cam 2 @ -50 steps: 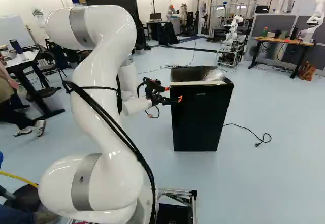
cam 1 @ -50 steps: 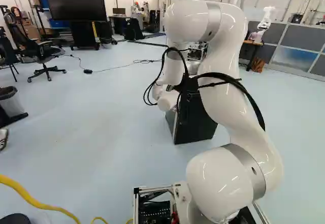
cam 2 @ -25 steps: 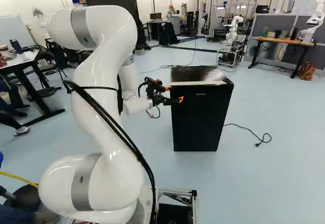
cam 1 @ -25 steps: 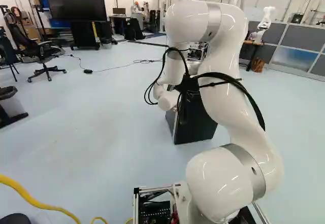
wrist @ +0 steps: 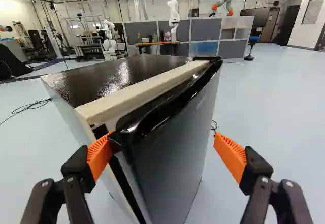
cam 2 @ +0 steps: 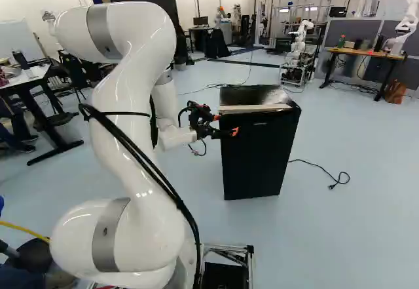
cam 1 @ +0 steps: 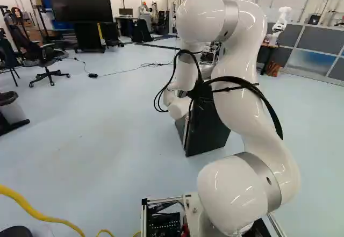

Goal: Grab a drink from the fridge

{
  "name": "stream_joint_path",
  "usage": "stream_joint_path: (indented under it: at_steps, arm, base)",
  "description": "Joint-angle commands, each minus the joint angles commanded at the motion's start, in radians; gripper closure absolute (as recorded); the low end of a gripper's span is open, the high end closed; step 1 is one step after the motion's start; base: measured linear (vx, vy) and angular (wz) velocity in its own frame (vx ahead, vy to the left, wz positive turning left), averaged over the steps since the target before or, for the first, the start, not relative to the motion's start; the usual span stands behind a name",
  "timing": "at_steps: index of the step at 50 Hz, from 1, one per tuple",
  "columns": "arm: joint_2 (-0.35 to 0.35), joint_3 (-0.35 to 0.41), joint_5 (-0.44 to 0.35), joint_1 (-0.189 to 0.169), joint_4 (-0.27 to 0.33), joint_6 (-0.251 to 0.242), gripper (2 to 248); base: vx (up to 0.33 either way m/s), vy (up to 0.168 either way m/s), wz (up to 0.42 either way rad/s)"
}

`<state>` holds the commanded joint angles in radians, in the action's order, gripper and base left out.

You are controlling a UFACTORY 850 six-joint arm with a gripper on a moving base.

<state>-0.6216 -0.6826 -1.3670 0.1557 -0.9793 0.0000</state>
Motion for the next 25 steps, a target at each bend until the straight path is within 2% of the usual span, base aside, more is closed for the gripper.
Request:
stream_joint_path:
  at_steps: [25]
  arm:
    - [0.086,0.144,0.000,0.014,-0.040,0.000,3]
  base:
    - [0.000,0.000,0.000]
